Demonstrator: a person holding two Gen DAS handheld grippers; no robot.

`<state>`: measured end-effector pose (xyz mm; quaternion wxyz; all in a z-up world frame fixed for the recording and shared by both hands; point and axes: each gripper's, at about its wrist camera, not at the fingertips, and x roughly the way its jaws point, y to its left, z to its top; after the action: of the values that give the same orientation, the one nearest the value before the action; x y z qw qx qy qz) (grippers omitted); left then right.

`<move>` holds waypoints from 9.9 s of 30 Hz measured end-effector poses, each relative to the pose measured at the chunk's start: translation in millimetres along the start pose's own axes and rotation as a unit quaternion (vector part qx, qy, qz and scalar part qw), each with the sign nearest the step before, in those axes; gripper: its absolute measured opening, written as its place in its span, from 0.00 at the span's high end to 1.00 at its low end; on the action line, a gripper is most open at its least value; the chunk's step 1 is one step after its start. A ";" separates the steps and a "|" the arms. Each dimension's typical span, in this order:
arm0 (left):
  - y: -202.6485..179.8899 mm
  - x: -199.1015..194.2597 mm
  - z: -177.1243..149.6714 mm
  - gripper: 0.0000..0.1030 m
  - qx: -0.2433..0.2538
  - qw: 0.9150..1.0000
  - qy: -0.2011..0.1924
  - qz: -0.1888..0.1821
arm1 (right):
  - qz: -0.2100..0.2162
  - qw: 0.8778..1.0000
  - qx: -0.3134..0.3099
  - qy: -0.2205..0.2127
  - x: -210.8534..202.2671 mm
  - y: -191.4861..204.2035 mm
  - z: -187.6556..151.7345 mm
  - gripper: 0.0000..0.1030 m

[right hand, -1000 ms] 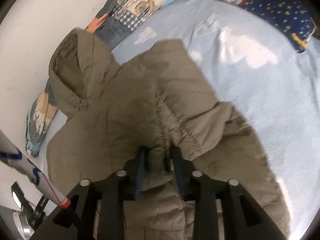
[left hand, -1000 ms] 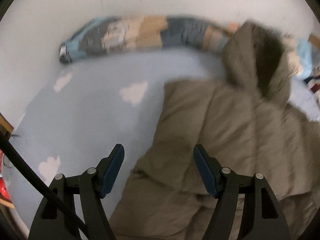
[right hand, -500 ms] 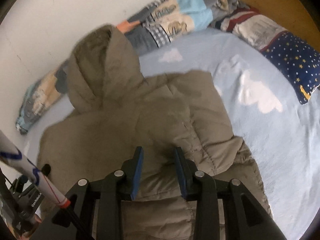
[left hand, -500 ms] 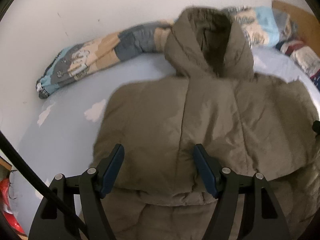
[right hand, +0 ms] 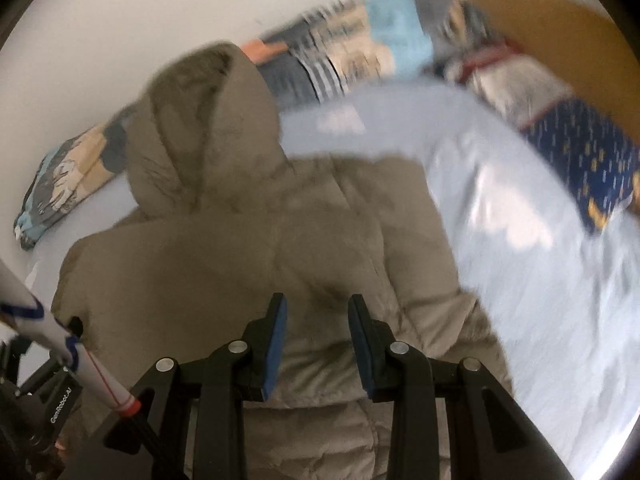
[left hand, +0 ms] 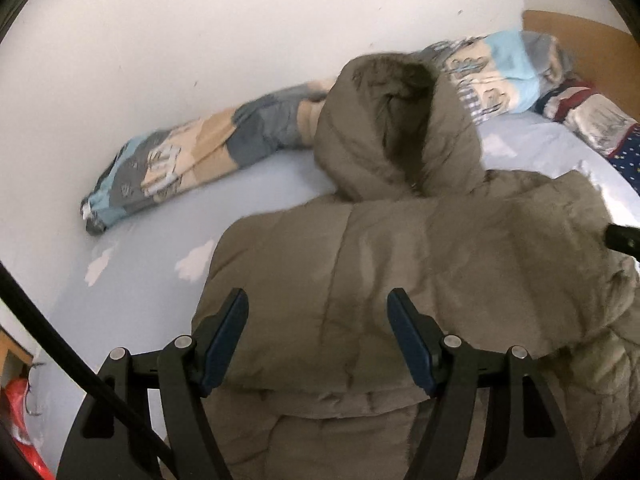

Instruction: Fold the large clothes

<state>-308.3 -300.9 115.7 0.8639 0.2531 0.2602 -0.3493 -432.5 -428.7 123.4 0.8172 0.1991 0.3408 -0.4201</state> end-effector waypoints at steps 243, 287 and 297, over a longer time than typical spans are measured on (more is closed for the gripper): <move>1.7 241.3 254.3 0.89 -0.010 0.994 0.059 -0.090 | 0.040 0.994 -0.101 0.002 185.4 86.1 280.7 0.88; 49.7 11.1 -65.4 0.71 -0.158 0.969 0.161 -0.101 | 0.121 0.990 0.049 0.044 -3.0 -40.6 -40.4 0.83; 54.9 -49.0 -50.2 0.70 -0.164 0.980 0.079 -0.083 | 0.088 0.993 0.080 -0.017 -70.2 -62.2 -48.6 0.82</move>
<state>-312.0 -212.3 123.4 0.8386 0.1124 0.4011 -0.3511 -531.8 -395.7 138.4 0.8382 0.2855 0.2734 -0.3757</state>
